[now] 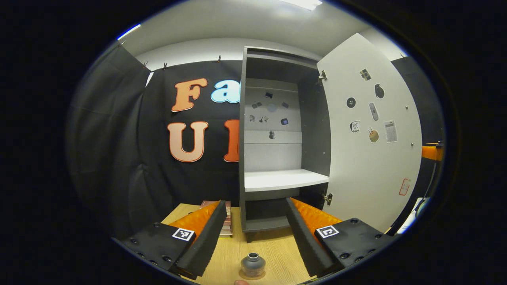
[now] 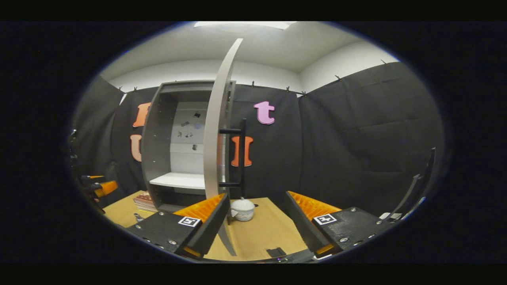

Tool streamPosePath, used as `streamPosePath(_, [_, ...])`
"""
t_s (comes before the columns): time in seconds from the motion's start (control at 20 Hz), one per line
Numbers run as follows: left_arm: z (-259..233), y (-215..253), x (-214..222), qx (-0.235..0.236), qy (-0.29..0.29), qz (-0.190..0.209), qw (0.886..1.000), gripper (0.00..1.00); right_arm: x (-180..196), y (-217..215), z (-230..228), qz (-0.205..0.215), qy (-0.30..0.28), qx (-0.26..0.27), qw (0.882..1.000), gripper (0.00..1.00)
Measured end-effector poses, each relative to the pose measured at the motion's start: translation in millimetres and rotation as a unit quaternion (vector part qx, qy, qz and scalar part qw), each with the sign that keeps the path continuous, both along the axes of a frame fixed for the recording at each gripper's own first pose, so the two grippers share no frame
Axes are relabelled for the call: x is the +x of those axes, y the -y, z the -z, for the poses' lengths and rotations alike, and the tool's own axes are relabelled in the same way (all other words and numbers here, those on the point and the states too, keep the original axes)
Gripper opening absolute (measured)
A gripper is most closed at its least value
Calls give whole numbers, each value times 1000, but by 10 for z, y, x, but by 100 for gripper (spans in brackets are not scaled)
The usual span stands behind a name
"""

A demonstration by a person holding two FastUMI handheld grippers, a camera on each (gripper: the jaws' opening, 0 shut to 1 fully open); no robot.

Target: Open the cabinet door with the right hand, grasp the bottle in the cabinet with the left hand and place it on the coaster, then close the cabinet door with the right hand.

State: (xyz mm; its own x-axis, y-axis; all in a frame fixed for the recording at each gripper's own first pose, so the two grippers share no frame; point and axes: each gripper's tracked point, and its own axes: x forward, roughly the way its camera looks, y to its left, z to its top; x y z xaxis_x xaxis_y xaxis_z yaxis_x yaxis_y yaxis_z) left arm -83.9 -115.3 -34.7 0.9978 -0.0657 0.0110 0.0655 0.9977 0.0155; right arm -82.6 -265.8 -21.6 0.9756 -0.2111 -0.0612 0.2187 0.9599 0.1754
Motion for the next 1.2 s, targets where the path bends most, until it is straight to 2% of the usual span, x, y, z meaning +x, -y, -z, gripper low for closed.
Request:
streamPosePath(0.15, [-23,-122,-24,-17,-2,-14,1000,99,104,-399,-15,-55,6,37,998,88])
streamPosePath(0.35, [-39,-318,-17,-21,2,-31,999,96,302,-996,-120,-112,7,20,994,88])
streamPosePath(0.55, [-11,-590,94,-19,8,-46,999,96,586,-1411,-249,-148,19,27,988,87])
streamPosePath(0.65, [-12,-745,205,-14,10,-50,999,99,768,-1585,-317,-159,23,38,986,80])
streamPosePath(0.7, [-25,-831,274,-14,11,-52,998,93,858,-1700,-336,-170,26,46,984,86])
streamPosePath(0.75, [-47,-920,338,-17,14,-53,998,96,962,-1856,-344,-185,27,55,981,72])
streamPosePath(0.9, [-39,-1133,550,-24,19,-56,998,99,1220,-2187,-325,-218,26,86,972,62])
streamPosePath(1.1, [-3,-1408,815,-22,24,-67,997,93,1490,-2356,-363,-235,29,81,968,65])
streamPosePath(1.15, [23,-1462,862,-23,21,-67,997,95,1522,-2401,-374,-236,29,72,969,70])
streamPosePath(1.2, [40,-1512,919,-25,20,-67,997,94,1562,-2415,-369,-232,27,61,970,61])
